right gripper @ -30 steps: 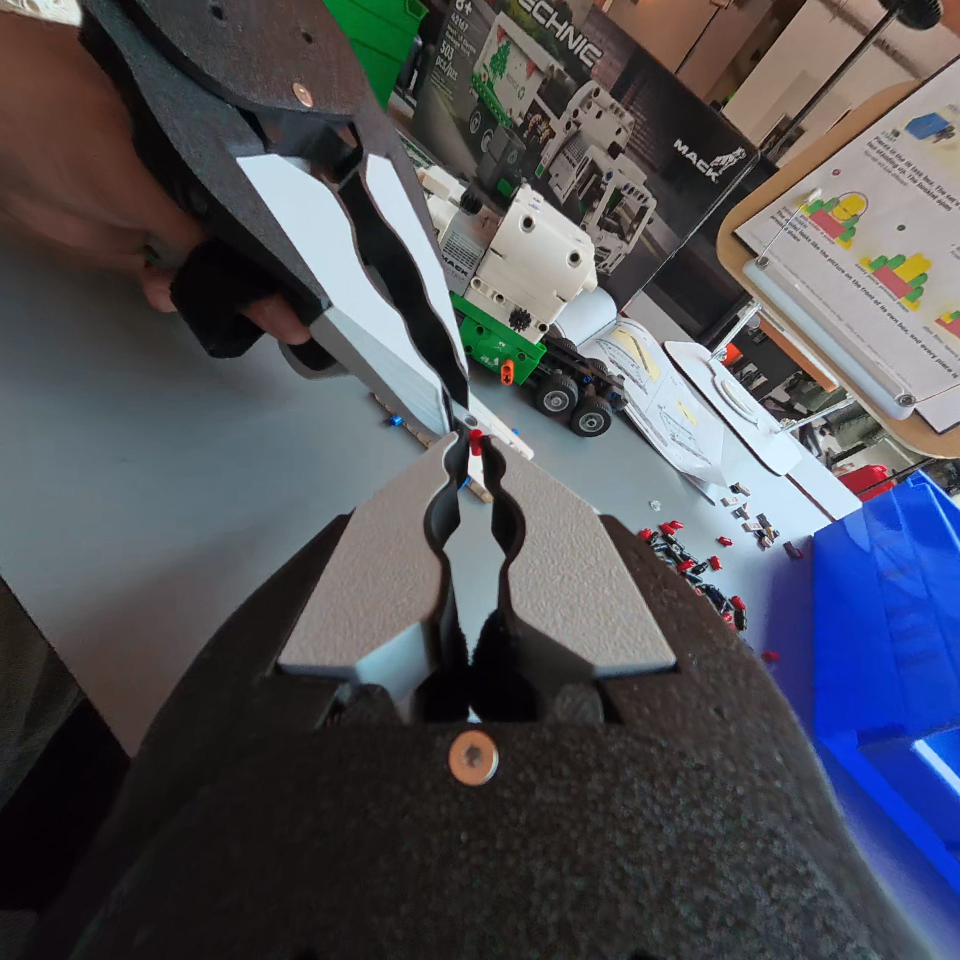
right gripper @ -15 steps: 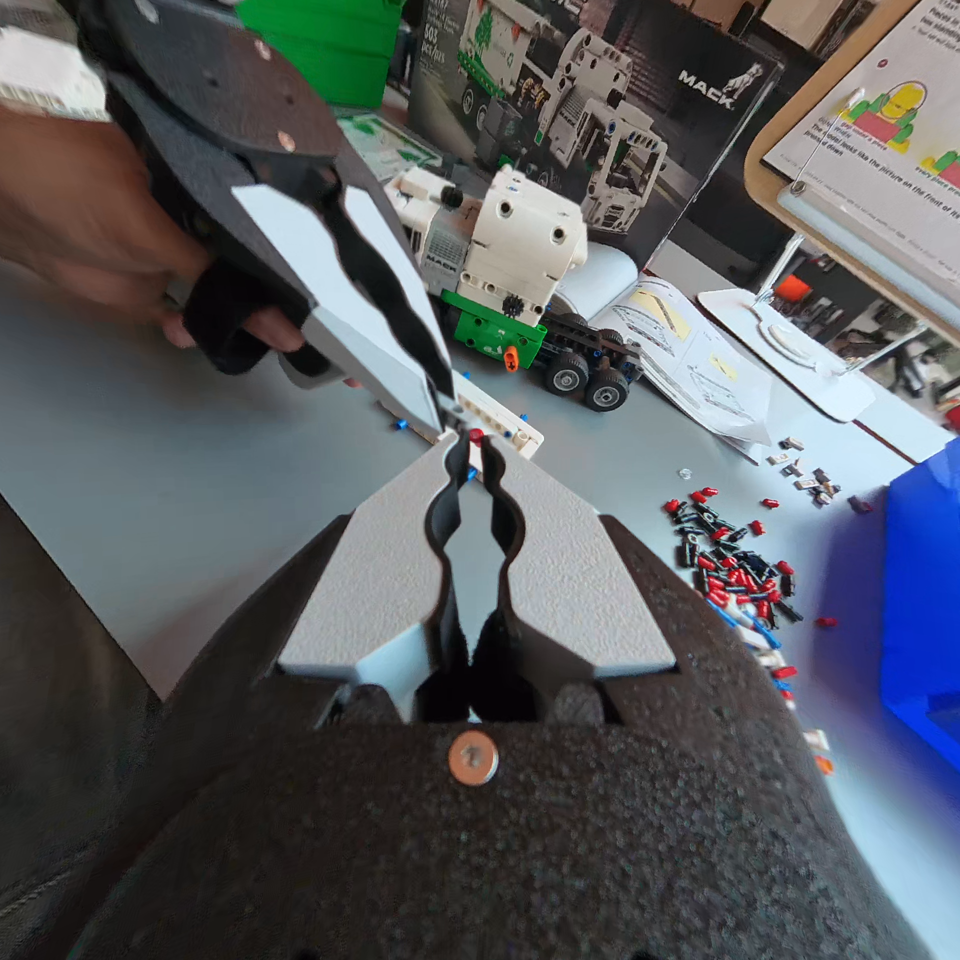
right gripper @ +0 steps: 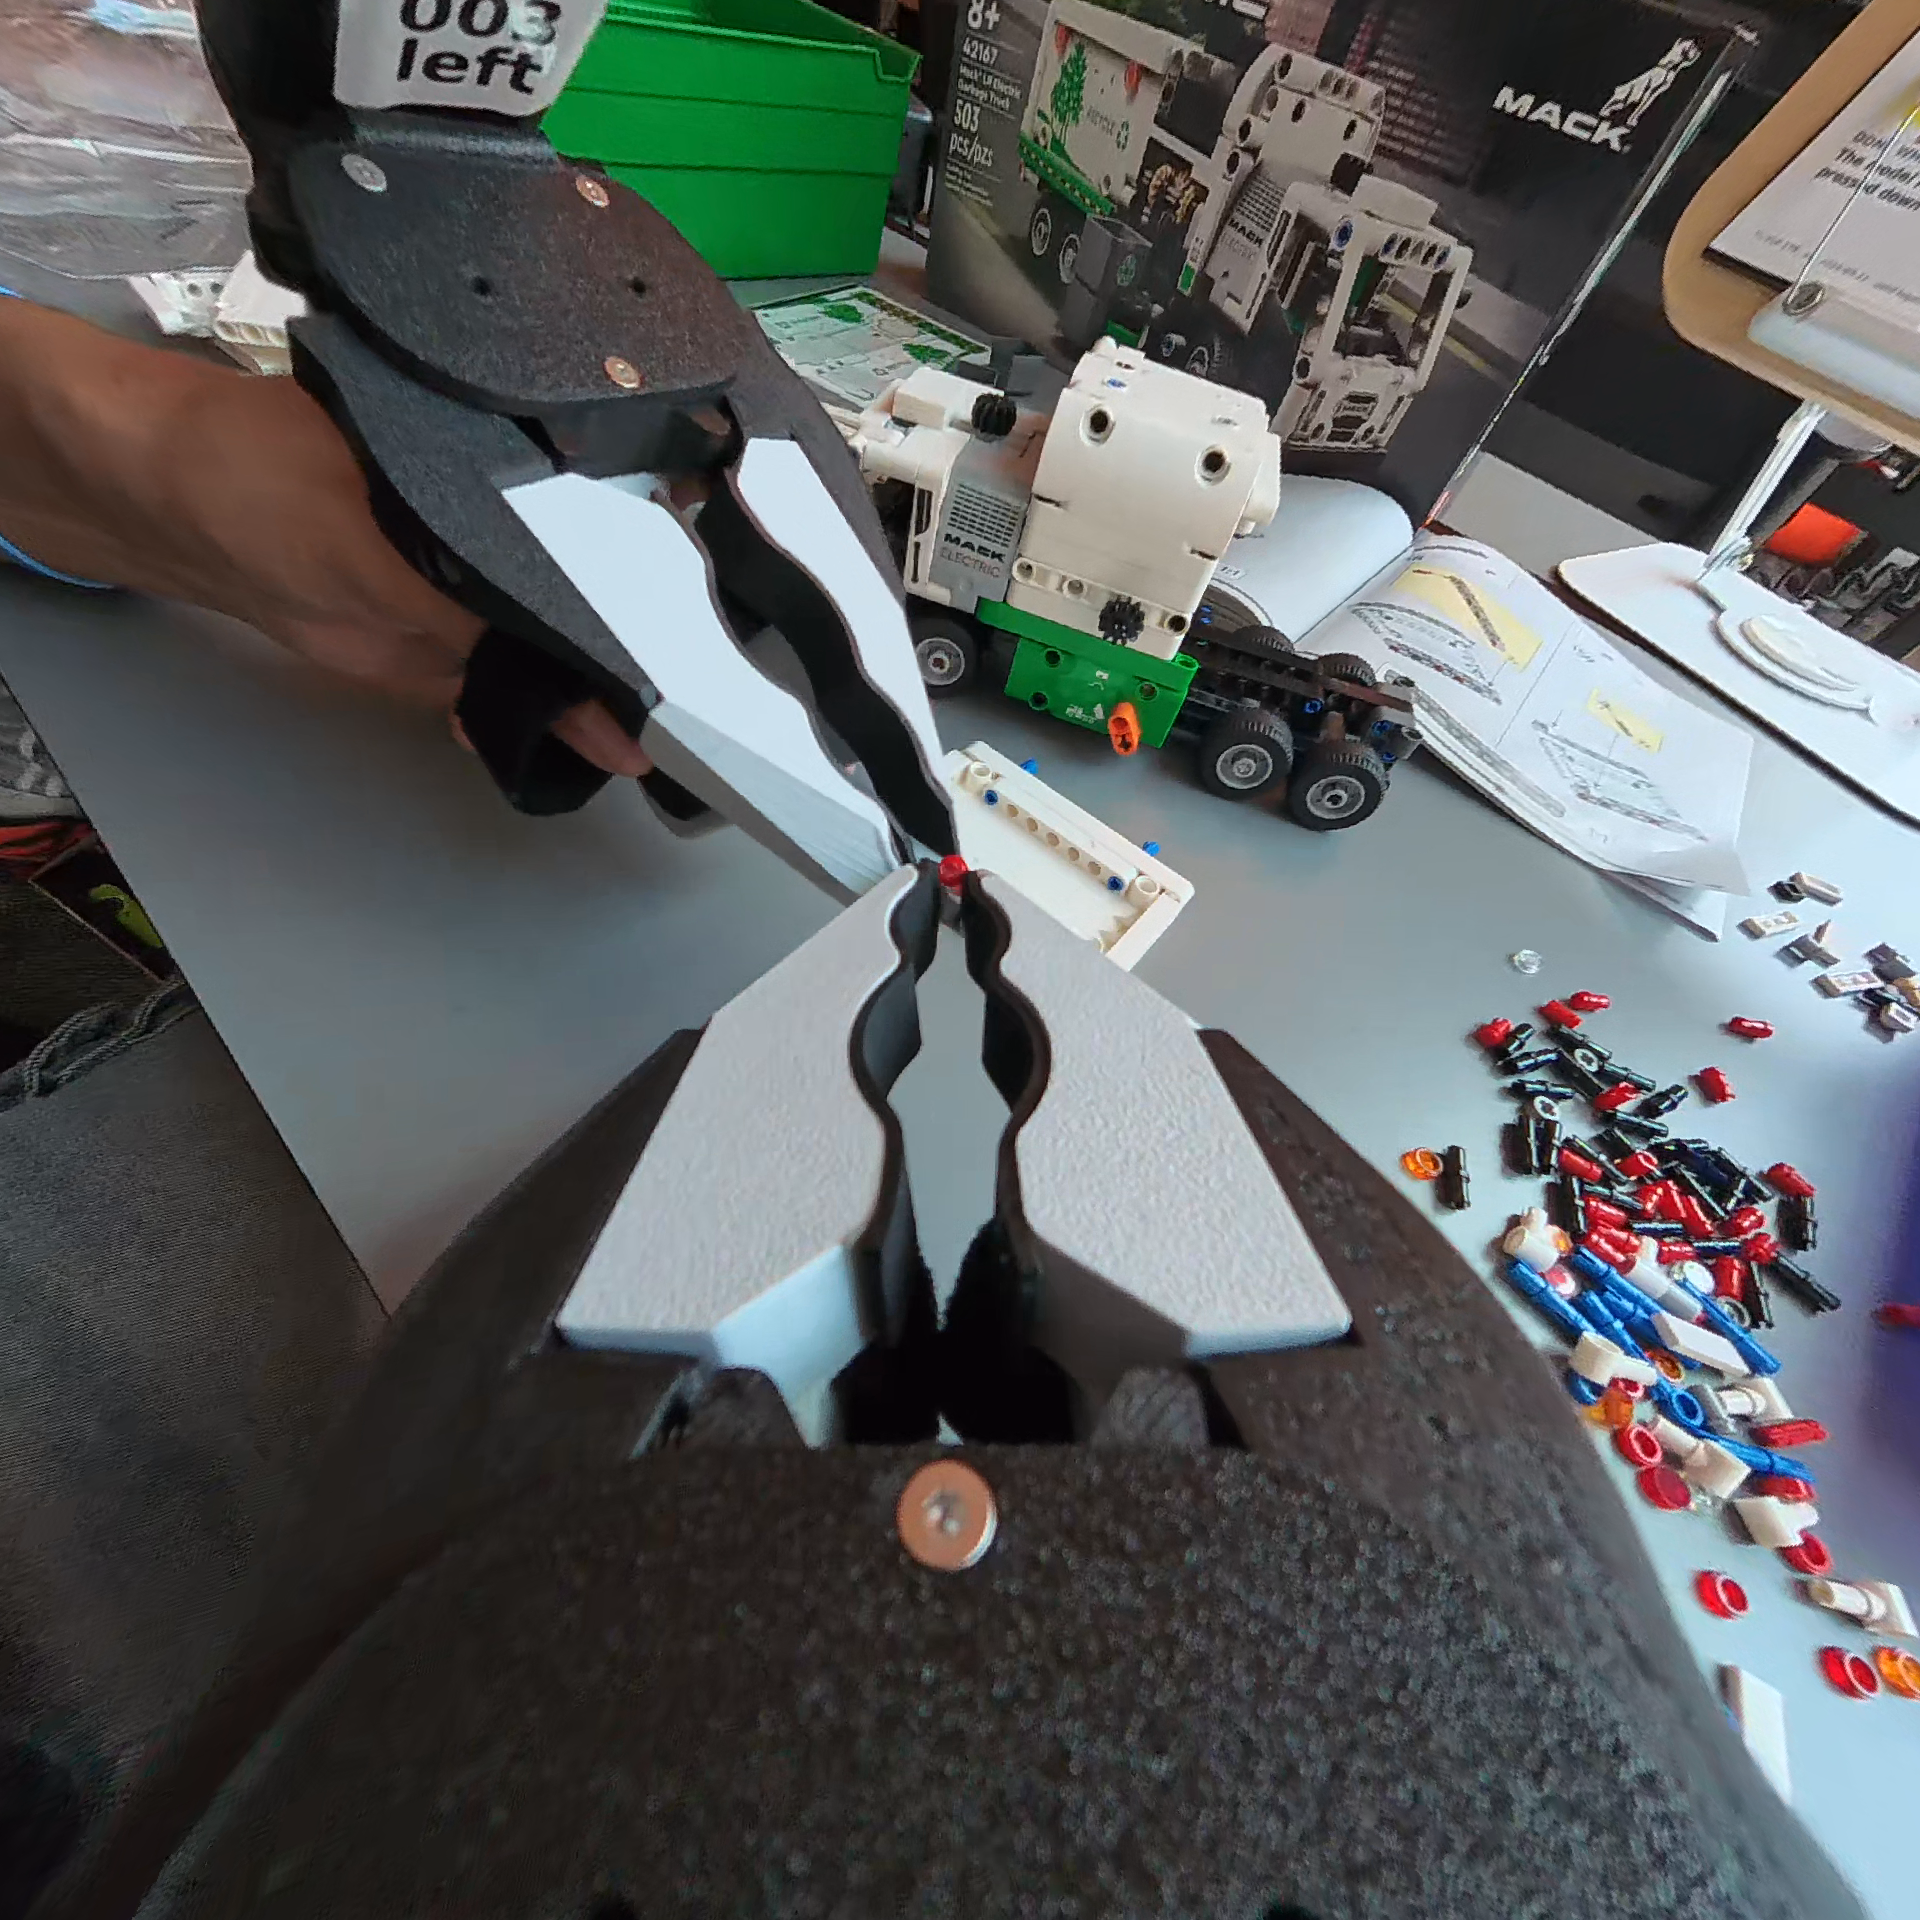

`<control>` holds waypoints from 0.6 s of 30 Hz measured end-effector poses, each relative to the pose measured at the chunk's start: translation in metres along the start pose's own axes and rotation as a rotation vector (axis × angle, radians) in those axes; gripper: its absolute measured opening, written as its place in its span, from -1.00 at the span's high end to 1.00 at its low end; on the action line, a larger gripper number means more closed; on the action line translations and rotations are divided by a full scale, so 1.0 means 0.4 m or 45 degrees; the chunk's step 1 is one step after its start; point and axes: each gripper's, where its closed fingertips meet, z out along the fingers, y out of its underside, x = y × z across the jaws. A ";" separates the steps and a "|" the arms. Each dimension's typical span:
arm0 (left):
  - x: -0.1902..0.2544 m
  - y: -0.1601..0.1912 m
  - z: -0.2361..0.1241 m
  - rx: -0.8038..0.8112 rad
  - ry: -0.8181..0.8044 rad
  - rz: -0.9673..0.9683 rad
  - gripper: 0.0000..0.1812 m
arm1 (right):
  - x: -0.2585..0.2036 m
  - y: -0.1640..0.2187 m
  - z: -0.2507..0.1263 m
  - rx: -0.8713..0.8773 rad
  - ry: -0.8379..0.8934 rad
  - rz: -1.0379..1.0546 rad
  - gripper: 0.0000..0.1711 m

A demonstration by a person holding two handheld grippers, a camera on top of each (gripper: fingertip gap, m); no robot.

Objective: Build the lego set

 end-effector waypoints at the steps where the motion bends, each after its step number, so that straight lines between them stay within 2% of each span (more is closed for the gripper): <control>1: -0.001 0.001 0.001 -0.004 -0.009 0.015 0.93 | 0.000 0.000 0.000 0.001 -0.003 0.000 0.97; 9: -0.014 0.003 0.000 -0.009 -0.064 0.057 0.93 | -0.049 -0.021 -0.008 0.077 -0.224 0.177 0.97; 18: -0.019 0.004 -0.001 -0.012 -0.073 0.047 0.93 | -0.044 0.012 0.001 -0.021 -0.218 0.172 0.97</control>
